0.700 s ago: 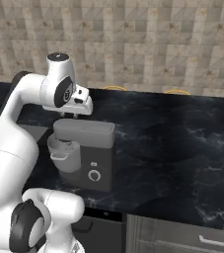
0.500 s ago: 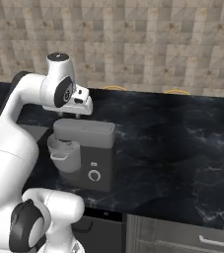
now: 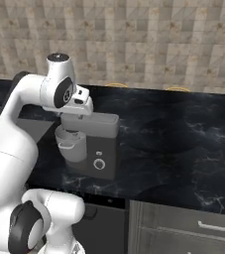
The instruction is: Navigate to the toaster oven.
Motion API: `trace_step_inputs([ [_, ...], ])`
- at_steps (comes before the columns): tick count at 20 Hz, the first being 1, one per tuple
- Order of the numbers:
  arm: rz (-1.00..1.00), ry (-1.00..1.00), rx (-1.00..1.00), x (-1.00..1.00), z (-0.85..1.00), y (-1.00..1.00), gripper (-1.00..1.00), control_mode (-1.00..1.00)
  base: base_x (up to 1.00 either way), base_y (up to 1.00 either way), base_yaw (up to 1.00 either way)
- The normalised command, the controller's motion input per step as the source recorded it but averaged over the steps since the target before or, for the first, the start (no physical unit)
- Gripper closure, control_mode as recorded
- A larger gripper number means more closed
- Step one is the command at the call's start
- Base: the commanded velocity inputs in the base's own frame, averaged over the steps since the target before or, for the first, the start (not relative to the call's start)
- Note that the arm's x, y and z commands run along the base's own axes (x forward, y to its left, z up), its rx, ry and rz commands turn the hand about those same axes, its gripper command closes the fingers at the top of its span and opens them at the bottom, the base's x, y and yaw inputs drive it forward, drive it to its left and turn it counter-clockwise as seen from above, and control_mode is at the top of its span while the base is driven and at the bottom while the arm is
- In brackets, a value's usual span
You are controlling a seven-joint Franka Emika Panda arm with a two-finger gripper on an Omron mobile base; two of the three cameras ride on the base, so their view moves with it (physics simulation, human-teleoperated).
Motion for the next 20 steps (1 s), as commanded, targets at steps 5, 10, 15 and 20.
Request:
trace_step_inputs([
  [5,0.00,0.00,0.00,0.00,0.00,0.00,-1.00,1.00,-0.10,0.16,0.22],
  [10,0.00,0.00,0.00,0.00,0.00,0.00,-1.00,1.00,-0.05,0.48,0.79],
  [15,0.00,0.00,0.00,0.00,0.00,0.00,-1.00,1.00,0.00,0.48,0.93],
  [20,0.00,0.00,0.00,0.00,0.00,0.00,-1.00,1.00,0.00,0.45,0.97],
])
